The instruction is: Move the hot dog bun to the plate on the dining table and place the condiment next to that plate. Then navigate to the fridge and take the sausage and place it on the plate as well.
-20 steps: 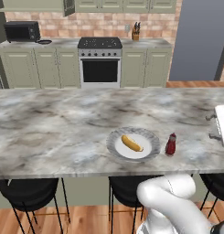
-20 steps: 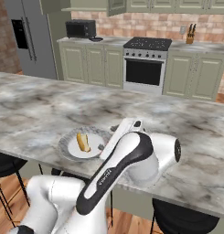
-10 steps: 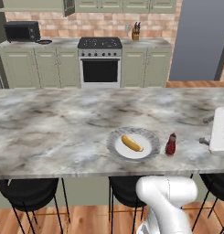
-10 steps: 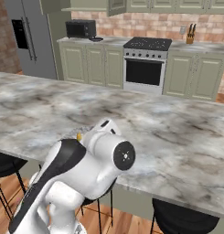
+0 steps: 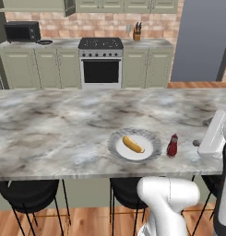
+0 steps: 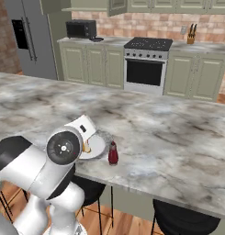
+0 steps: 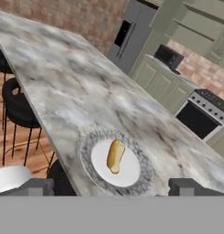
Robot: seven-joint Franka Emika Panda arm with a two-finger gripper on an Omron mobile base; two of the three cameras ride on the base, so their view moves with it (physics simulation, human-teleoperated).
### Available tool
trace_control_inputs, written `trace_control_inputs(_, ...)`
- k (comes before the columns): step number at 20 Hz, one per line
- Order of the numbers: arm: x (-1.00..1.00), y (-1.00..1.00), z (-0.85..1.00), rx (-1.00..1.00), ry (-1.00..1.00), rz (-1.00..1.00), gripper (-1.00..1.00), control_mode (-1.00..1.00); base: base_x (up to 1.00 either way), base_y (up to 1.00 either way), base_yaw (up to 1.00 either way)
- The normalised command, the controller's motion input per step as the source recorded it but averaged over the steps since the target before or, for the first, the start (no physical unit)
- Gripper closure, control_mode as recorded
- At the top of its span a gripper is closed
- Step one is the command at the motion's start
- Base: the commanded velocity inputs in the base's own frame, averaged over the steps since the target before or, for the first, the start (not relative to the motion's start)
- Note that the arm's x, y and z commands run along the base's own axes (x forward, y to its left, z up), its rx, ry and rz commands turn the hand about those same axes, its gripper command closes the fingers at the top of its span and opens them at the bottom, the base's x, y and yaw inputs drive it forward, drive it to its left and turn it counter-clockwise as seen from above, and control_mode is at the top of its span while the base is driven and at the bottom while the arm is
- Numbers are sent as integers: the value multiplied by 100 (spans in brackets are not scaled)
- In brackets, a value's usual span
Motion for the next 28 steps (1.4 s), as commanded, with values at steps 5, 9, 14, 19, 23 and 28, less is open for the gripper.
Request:
trace_control_inputs(5, -8, 15, -8, -4, 2, 0, -100, 100, -12, 0, -3)
trace_control_inputs(9, 0, 0, 0, 0, 0, 0, -100, 100, -72, -35, -40)
trace_control_inputs(14, 0, 0, 0, 0, 0, 0, -100, 100, -46, -60, -50)
trace_control_inputs(19, 0, 0, 0, 0, 0, 0, -100, 100, -6, -99, -37)
trace_control_inputs(23, 0, 0, 0, 0, 0, 0, -100, 100, 1, -100, -25)
trace_control_inputs(28, 0, 0, 0, 0, 0, 0, -100, 100, 11, -100, -14)
